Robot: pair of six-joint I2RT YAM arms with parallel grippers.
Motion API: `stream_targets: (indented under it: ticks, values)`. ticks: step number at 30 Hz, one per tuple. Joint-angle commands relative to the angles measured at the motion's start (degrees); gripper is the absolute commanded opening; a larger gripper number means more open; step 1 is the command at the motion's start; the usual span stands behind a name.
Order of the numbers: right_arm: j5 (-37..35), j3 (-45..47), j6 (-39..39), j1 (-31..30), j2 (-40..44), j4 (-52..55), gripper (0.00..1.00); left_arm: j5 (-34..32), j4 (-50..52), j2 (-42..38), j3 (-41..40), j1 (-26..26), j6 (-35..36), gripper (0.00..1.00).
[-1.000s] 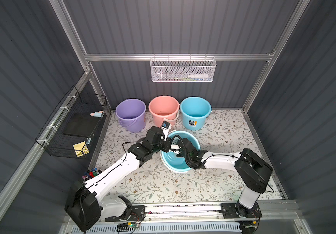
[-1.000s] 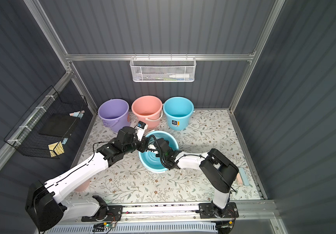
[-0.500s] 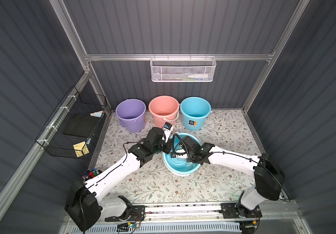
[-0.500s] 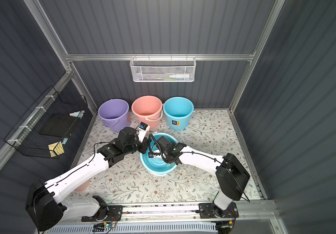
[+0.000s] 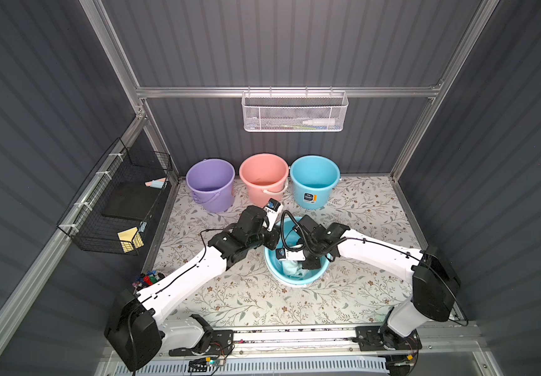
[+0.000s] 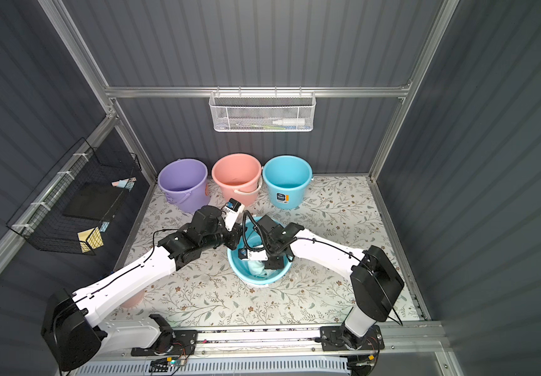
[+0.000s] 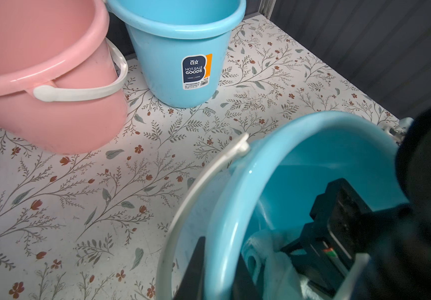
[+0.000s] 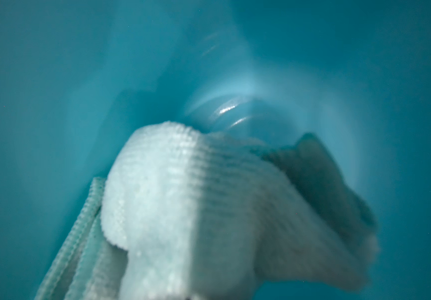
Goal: Wipe the inside of the bucket with a cloth
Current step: Wipe the dirt from the inside of the bucket.
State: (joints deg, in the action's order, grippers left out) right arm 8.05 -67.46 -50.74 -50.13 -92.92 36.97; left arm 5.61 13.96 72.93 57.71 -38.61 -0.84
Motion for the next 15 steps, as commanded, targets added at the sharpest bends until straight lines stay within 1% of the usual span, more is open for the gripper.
stream_targets:
  ticks: [1, 4, 9, 12, 15]
  values:
    - [9.5, 1.7, 3.5, 0.1, 1.1, -8.7, 0.00, -0.7, -1.8, -0.1, -0.3, 0.4, -0.7, 0.00]
    - [7.6, 2.8, 5.5, 0.1, 1.2, -16.0, 0.00, -0.9, -1.7, -0.4, -0.3, 0.4, -0.7, 0.00]
    - [-1.0, 5.8, 6.7, -0.1, 4.4, -24.8, 0.00, -0.9, -1.8, -0.7, -0.6, 0.4, -0.9, 0.00]
    - [-5.4, 7.2, 4.8, -0.1, 8.0, -25.9, 0.00, -0.8, -2.0, -0.5, -0.8, 0.3, -0.9, 0.00]
    - [-7.8, 8.3, 1.3, -0.1, 12.3, -24.0, 0.00, -0.6, -2.3, -0.4, -0.9, 0.3, -1.0, 0.00]
